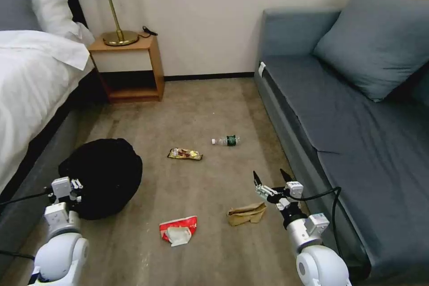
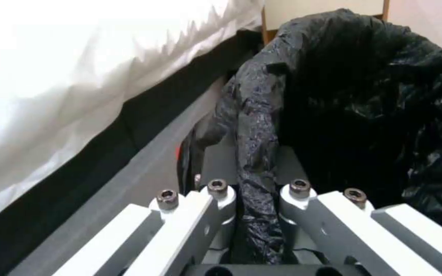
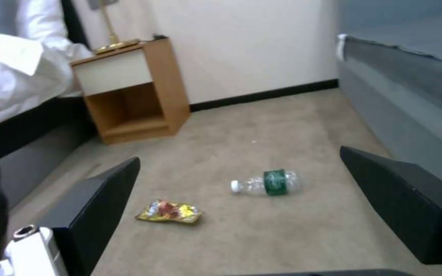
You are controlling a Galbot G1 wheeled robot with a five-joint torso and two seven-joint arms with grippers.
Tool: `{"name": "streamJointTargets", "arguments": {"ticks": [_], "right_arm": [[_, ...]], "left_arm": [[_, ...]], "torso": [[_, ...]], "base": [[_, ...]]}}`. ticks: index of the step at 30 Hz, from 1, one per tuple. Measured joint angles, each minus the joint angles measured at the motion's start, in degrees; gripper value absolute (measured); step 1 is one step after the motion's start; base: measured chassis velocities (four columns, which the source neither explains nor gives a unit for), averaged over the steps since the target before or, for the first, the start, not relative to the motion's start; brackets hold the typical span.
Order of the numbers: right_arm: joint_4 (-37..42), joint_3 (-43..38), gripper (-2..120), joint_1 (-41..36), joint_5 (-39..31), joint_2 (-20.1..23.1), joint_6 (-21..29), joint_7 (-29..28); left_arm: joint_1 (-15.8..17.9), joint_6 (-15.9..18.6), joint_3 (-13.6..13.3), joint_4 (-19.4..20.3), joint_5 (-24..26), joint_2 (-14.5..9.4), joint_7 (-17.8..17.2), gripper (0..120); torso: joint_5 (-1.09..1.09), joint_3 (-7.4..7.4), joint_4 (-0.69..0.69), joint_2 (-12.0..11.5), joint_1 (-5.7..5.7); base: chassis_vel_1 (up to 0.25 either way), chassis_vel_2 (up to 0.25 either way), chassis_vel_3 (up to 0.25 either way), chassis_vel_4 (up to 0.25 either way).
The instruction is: Pick up the trash bin, then pick up the garbage on the floor and place it into the trash bin.
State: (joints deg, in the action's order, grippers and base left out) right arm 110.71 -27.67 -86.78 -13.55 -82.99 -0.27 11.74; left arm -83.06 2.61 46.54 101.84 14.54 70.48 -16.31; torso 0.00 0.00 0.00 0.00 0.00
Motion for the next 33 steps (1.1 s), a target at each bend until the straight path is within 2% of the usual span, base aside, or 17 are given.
{"name": "streamJointTargets", "arguments": {"ticks": [2,6,7,11,12,16,17,19,22,23,26,28,31,33], "right_arm": [[-0.23,0.25,100,0.61,0.00,1.20,0.33,0.15],[-1.52,2.20,100,4.38,-2.40,8.39,2.81,0.30],[-1.52,2.20,100,4.38,-2.40,8.39,2.81,0.30],[-4.11,7.48,100,10.57,-9.77,17.55,6.74,0.48],[-4.11,7.48,100,10.57,-9.77,17.55,6.74,0.48],[-9.65,15.93,100,20.05,-16.17,25.11,9.04,1.36],[-9.65,15.93,100,20.05,-16.17,25.11,9.04,1.36],[-13.38,20.68,100,26.02,-17.05,26.99,9.08,2.25],[-19.59,27.86,100,34.45,-17.52,26.55,9.07,2.97],[-19.59,27.86,100,34.45,-17.52,26.55,9.07,2.97],[-27.34,36.38,100,43.59,-17.50,22.66,9.02,3.72],[-29.20,38.28,100,45.39,-17.42,21.62,9.01,3.81],[-35.64,45.53,100,50.78,-16.81,18.08,8.98,4.70],[-36.59,46.71,100,51.48,-16.60,17.56,8.98,4.89]], "left_arm": [[0.05,0.00,-0.03,0.00,0.13,-0.14,0.07,6],[-0.03,-0.09,0.01,0.04,1.77,-0.92,0.75,6],[-0.03,-0.09,0.01,0.04,1.77,-0.92,0.75,6],[-0.02,-2.24,0.39,-0.10,2.74,-1.82,2.55,6],[-0.02,-2.24,0.39,-0.10,2.74,-1.82,2.55,6],[0.22,-2.98,1.05,-0.11,1.88,-1.98,3.00,6],[0.22,-2.98,1.05,-0.11,1.88,-1.98,3.00,6],[-0.24,-2.97,1.28,0.65,1.51,-1.76,3.00,6],[-1.77,-2.87,1.48,2.27,1.04,-1.17,3.03,6],[-1.77,-2.87,1.48,2.27,1.04,-1.17,3.03,6],[-2.95,-2.63,1.55,3.61,0.31,-0.30,2.94,6],[-3.07,-2.48,1.57,3.94,0.18,-0.10,2.84,6],[-3.11,-2.10,1.66,4.95,0.03,0.51,2.43,6],[-2.99,-2.06,1.68,4.99,0.02,0.62,2.41,6]], "torso": [[0.00,0.00,0.00,0.00,0.00],[0.00,0.00,0.00,0.00,0.00],[0.00,0.00,0.00,0.00,0.00],[-0.01,0.00,0.00,0.00,0.01],[-0.01,0.00,0.00,0.00,0.01],[0.00,0.00,0.00,0.00,0.00],[0.00,0.00,0.00,0.00,0.00],[0.01,0.00,0.00,0.00,0.00],[0.01,0.00,0.00,0.00,0.00],[0.01,0.00,0.00,0.00,0.00],[0.00,0.00,0.03,0.00,0.00],[0.01,0.00,0.03,0.00,0.00],[0.01,0.00,0.01,0.00,0.00],[0.02,0.00,0.01,0.00,0.00]], "base": [[0.000,0.000,0.000,0.000],[0.000,0.000,0.000,0.000],[0.000,0.000,0.000,0.000],[0.000,0.000,0.000,0.000],[0.000,0.000,0.000,0.000],[0.000,0.000,0.000,0.000],[0.000,0.000,0.000,0.000],[0.000,0.000,0.000,0.000],[0.000,0.000,0.000,0.000],[0.000,0.000,0.000,0.000],[0.000,0.000,0.000,0.000],[0.000,0.000,0.000,0.000],[0.000,0.000,0.000,0.000],[0.000,0.000,0.000,0.000]]}}
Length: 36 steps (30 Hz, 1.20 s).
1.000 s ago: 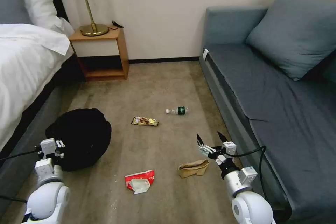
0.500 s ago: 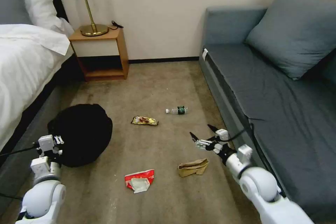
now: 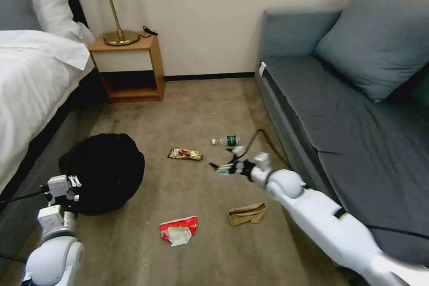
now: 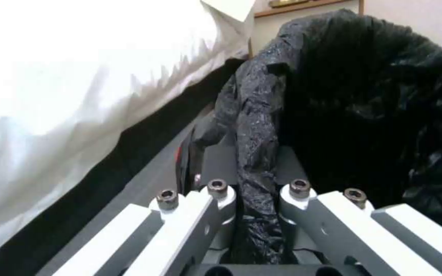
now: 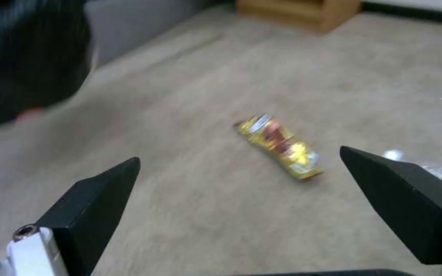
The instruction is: Pick up the trash bin, then pick up the garbage on the floor and place it into the trash bin.
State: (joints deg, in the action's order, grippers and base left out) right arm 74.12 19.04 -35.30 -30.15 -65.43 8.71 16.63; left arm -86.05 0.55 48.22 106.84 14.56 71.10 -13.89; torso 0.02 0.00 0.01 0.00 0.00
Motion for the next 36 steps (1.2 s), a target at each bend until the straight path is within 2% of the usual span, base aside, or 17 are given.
{"name": "streamJointTargets", "arguments": {"ticks": [4,10,14,19,25,29,36], "right_arm": [[-5.70,7.42,100,3.16,1.66,-4.11,-0.19,1.01],[-11.42,13.03,100,4.32,4.93,-8.15,-1.02,2.84],[-15.68,17.00,100,4.38,7.26,-11.55,-1.70,4.12],[-19.54,19.17,100,3.12,8.92,-14.37,-2.85,4.17],[-23.69,20.00,100,2.54,11.61,-16.89,-4.88,4.53],[-26.30,20.11,100,2.17,13.23,-18.77,-5.84,4.71],[-28.02,20.38,100,0.81,16.08,-19.28,-7.02,5.34]], "left_arm": [[0.93,0.53,0.37,0.75,0.00,1.00,-0.38,6],[0.93,0.77,0.33,2.13,-0.70,2.80,-0.60,6],[0.24,0.79,0.31,3.53,-1.58,5.06,-0.94,6],[-0.10,1.19,0.33,4.68,-2.18,6.70,-1.04,6],[0.01,2.05,0.68,6.34,-2.10,7.50,-1.30,6],[-1.40,2.12,0.85,7.46,-1.90,8.27,-1.30,6],[-3.51,1.17,1.28,7.61,-1.71,9.57,-1.31,6]], "torso": [[0.00,0.00,-0.01,0.00,0.00],[-0.01,0.00,-0.02,0.00,0.00],[-0.01,0.00,-0.01,0.00,0.00],[0.00,0.00,-0.01,0.00,0.00],[-0.02,0.01,-0.01,0.00,0.00],[-0.02,0.01,-0.01,0.00,0.01],[-0.01,0.01,-0.01,0.00,0.00]], "base": [[0.000,0.000,0.000,0.000],[0.000,0.000,0.000,0.000],[0.000,0.000,0.000,0.000],[0.000,0.000,0.000,0.000],[0.000,0.000,0.000,0.000],[0.000,0.000,0.000,0.000],[0.000,0.000,0.000,0.000]]}}
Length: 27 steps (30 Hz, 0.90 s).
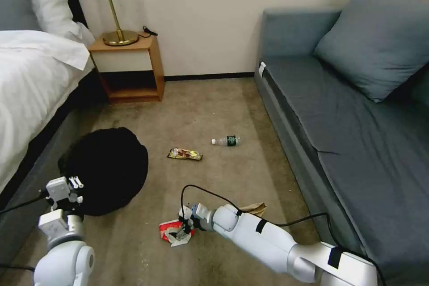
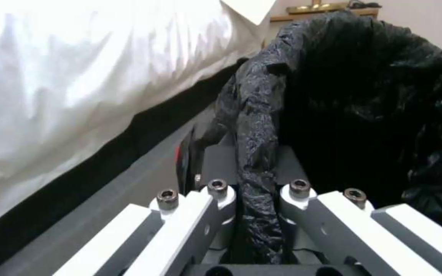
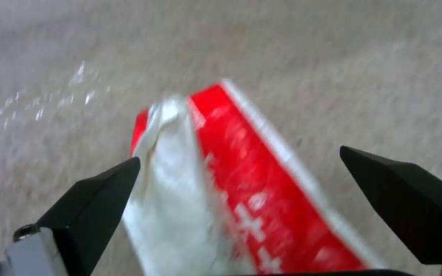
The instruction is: Pick up the trash bin, then pick up the garbage on the floor and place it into the trash bin.
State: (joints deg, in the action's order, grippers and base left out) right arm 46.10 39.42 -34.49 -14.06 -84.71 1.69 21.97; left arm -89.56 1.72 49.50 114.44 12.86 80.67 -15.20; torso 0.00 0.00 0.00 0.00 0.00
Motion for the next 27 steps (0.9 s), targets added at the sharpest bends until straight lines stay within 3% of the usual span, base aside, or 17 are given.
{"name": "streamJointTargets", "arguments": {"ticks": [3,8,27], "right_arm": [[-0.44,-0.04,100,-0.21,0.83,0.01,-0.47,0.32],[-1.14,-0.65,85,-0.26,1.45,0.02,-1.08,1.40],[-3.83,-3.16,13,-1.15,3.84,-0.48,-4.62,3.03]], "left_arm": [[-0.46,-0.38,0.08,0.09,0.00,0.32,0.00,6],[-0.95,-0.57,0.09,0.59,-0.15,0.96,-0.01,6],[-1.12,-0.65,-0.19,0.04,-0.09,1.21,0.01,6]], "torso": [[0.00,0.00,0.00,0.00,0.00],[0.00,0.00,0.00,0.00,0.00],[-0.01,0.00,0.00,0.00,0.00]], "base": [[0.000,0.000,0.000,0.000],[0.000,0.000,0.000,0.000],[0.000,0.000,0.000,0.000]]}}
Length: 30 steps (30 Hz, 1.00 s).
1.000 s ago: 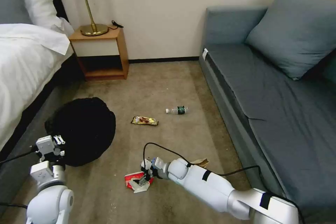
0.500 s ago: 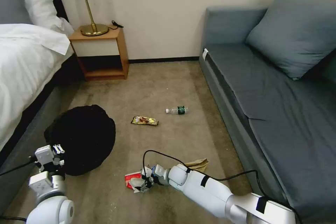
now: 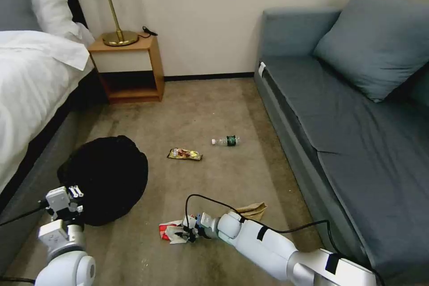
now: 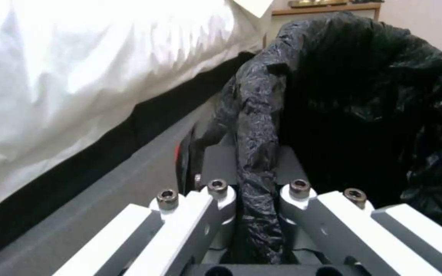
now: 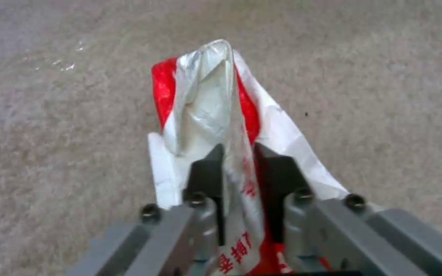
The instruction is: Pick up the trash bin, then pick up the garbage on the floor and place it into the trash bin.
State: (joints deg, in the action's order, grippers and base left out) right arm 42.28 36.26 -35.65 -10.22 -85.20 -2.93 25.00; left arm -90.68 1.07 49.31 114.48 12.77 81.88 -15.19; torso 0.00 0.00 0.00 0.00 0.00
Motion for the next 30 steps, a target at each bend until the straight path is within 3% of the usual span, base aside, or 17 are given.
{"name": "streamJointTargets", "arguments": {"ticks": [5,17,25,30], "right_arm": [[0.10,-1.56,0,-0.80,1.36,0.23,-0.95,0.54],[2.48,-10.42,0,-5.90,5.16,0.78,-3.90,-1.04],[9.84,-18.93,0,-6.32,4.98,0.97,-3.35,-2.68],[16.95,-23.02,0,-4.42,0.30,2.04,-1.72,-4.40]], "left_arm": [[-0.80,-0.69,-0.03,-0.27,0.29,-0.51,0.01,6],[-3.29,-2.26,0.23,-0.95,2.35,-2.95,-0.10,6],[-3.96,-1.69,-0.57,-0.02,2.52,-4.49,-0.75,6],[-5.68,-1.75,-0.89,0.32,2.30,-5.62,-0.91,6]], "torso": [[0.00,0.00,0.01,0.00,0.00],[0.02,-0.01,0.00,0.00,0.00],[0.01,-0.01,-0.01,0.00,0.00],[0.01,-0.01,0.01,0.00,0.00]], "base": [[0.000,0.000,0.000,0.000],[0.000,0.000,0.000,0.000],[0.000,0.000,0.000,0.000],[0.000,0.000,0.000,0.000]]}}
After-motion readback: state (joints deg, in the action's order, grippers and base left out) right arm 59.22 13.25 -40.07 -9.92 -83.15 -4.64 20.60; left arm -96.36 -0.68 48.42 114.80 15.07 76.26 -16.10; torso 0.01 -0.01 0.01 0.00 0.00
